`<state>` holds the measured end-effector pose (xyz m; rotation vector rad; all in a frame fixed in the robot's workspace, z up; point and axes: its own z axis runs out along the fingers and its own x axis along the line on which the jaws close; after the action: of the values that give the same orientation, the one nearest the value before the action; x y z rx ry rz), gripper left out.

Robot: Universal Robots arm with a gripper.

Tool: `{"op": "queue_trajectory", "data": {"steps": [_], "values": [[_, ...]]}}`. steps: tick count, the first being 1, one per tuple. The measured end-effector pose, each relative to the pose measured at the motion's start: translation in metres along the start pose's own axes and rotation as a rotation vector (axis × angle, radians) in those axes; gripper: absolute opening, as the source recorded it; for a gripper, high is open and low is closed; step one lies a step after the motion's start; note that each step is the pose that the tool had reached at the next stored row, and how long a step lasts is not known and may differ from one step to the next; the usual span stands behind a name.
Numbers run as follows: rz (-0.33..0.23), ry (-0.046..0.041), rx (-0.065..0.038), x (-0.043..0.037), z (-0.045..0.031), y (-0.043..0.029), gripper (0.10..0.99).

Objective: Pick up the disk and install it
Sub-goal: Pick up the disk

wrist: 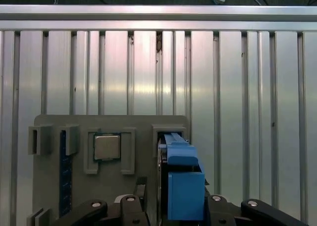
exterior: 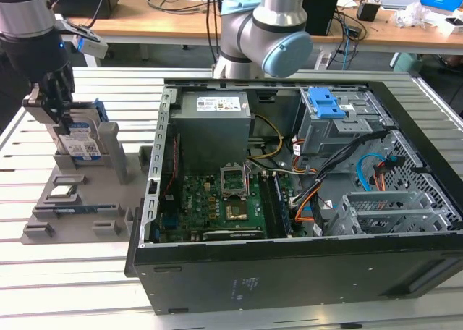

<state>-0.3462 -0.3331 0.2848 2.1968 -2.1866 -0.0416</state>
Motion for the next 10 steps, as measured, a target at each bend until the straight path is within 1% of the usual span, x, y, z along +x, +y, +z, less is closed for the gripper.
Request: {"op": "queue_trajectory", "data": {"steps": [3,6,10], "values": [[-0.005,-0.0007,0.000,0.0000,0.0001,-0.0002,0.478],[-0.023,0.0002,0.000,-0.0039,0.0002,-0.0024,0.478],[-0.026,0.0004,0.000,-0.0055,0.0005,-0.0021,0.478]]}}
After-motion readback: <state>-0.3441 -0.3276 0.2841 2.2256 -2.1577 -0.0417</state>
